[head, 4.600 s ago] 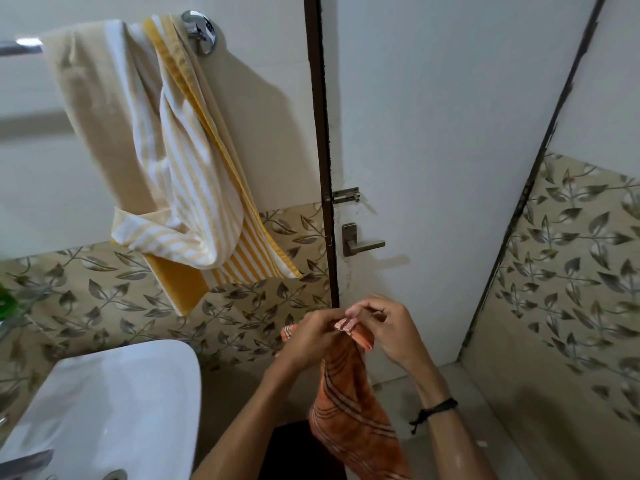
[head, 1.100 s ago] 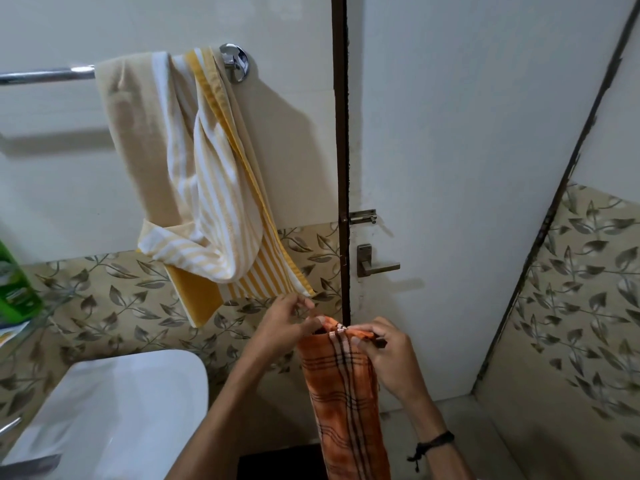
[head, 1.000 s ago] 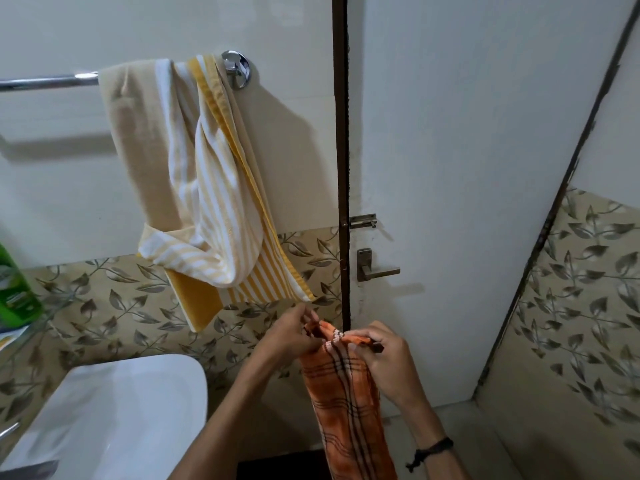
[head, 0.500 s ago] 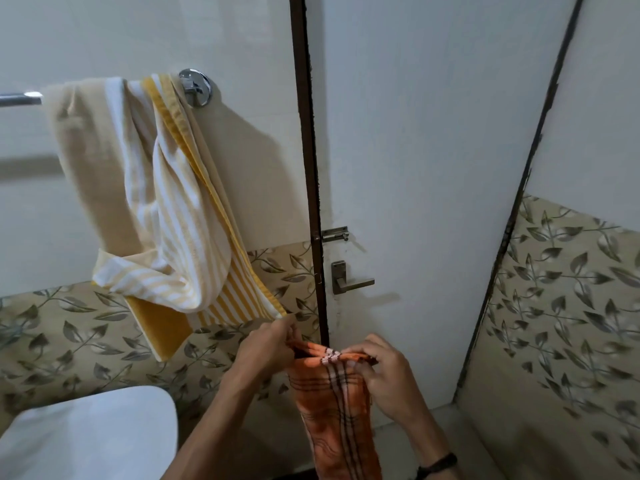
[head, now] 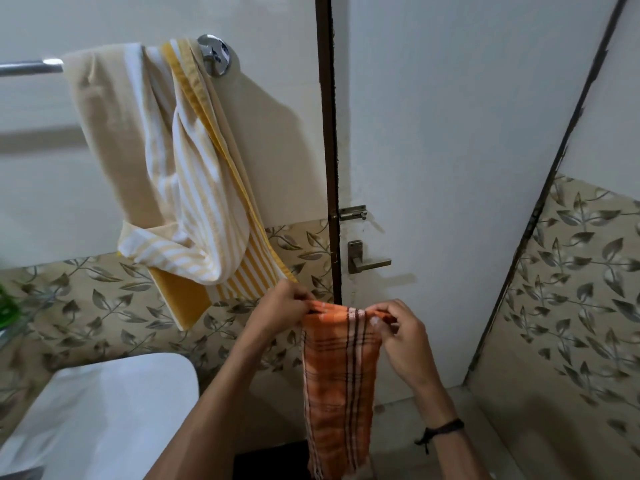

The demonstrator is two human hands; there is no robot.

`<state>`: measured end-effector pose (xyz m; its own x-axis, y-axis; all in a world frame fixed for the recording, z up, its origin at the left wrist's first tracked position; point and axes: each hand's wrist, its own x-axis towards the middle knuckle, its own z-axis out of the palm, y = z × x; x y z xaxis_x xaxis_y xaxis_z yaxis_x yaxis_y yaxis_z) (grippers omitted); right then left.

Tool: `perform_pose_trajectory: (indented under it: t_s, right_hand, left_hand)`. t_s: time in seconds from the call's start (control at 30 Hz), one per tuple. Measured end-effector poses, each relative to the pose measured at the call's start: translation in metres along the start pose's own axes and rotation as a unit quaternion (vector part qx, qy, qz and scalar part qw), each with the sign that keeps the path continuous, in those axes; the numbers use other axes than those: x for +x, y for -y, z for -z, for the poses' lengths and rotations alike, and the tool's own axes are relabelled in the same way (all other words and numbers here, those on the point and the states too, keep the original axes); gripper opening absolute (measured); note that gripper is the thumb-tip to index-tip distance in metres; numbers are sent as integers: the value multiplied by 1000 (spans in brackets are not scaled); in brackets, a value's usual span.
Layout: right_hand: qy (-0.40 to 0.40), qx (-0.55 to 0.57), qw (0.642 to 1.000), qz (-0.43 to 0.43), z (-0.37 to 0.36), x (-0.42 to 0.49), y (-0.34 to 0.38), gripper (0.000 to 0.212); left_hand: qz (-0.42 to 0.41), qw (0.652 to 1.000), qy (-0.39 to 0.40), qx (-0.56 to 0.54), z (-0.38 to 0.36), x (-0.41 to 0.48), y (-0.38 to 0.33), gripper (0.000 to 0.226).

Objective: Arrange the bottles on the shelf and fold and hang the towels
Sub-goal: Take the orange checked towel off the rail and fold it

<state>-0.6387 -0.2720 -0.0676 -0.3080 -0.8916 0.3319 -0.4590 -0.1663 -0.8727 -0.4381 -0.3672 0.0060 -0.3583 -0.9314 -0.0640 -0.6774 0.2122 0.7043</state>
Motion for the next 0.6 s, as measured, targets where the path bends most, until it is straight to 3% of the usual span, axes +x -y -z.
perform_pose_trajectory:
  t_s: [0.07,0.13,0.23,0.3,0.4,0.53,0.6]
  right_hand:
    - [-19,19,1000,5,0,3,4,18]
    - [-27,39,999,7,-1,6,11,19]
    - [-13,78,997,-1,-3,13,24,20]
    - [-2,104,995,-6,-2,16,31,20]
    - [35,117,992,-16,8,17,37,21]
    - [116,81,990,2,23,23,51,16]
    - [100,67,993,10,21,25,62,12]
  left_hand:
    - [-13,994,-1,-111,9,-4,4,22]
    - [-56,980,73,-179,17,-11,14,18]
    - [-107,962,177,-178,16,-11,31,58]
    - [-138,971,109,-163,6,-6,38,39]
    - [-141,959,-5,-245,2,-4,37,18]
    - [-145,945,-66,-287,-3,-2,25,30]
    - [-103,938,-179,-280,-18,-5,15,42]
